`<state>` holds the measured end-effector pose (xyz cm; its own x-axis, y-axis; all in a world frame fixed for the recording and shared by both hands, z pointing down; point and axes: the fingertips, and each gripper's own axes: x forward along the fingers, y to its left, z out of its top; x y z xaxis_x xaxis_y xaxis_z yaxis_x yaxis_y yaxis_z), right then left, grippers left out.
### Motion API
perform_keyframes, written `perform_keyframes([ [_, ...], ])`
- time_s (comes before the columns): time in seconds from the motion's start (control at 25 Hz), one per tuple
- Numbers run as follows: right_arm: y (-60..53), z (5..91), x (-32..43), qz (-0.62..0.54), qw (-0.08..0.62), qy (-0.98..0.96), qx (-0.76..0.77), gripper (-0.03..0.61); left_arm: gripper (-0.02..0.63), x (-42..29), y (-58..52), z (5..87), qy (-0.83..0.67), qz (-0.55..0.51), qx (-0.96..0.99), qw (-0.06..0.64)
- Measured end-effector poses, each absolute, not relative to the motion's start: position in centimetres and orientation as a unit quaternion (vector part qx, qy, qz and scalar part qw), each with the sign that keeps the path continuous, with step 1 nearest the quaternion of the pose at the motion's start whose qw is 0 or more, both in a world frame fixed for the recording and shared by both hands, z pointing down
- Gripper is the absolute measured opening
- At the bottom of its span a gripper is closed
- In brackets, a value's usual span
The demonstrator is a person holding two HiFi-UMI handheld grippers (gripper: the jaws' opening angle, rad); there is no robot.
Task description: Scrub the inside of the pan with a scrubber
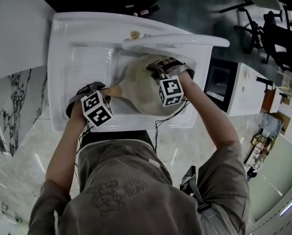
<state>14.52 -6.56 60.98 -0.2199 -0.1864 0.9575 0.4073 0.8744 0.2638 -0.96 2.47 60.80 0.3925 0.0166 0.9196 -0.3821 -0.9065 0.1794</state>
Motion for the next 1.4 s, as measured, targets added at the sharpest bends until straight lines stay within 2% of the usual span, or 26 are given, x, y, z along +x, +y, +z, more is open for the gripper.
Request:
perform_keyframes([
  [0.24,-6.7,65.7,15.5,-0.369,0.598,-0.700,-0.130,0.069,0.199,-0.6,2.4,60.7,-0.113,0.534,0.818,0.180],
  [0.48,-5.5,68.7,16.9,-0.378,0.603,-0.684,-0.163,0.071,0.199,-0.8,2.4,60.8,-0.114,0.534,0.818,0.182],
  [0.8,-3.6,70.1,21.9,-0.277,0.670,-0.662,-0.189,0.071,0.199,-0.9,2.5,60.8,-0.111,0.535,0.816,0.187],
  [1.04,-2.2,69.2,25.0,-0.151,0.728,-0.647,-0.166,0.071,0.199,-1.0,2.4,60.8,-0.111,0.537,0.815,0.187],
  [1.4,1.5,66.5,26.3,0.071,0.752,-0.639,-0.149,0.071,0.199,-0.9,2.4,60.8,-0.110,0.537,0.815,0.187],
])
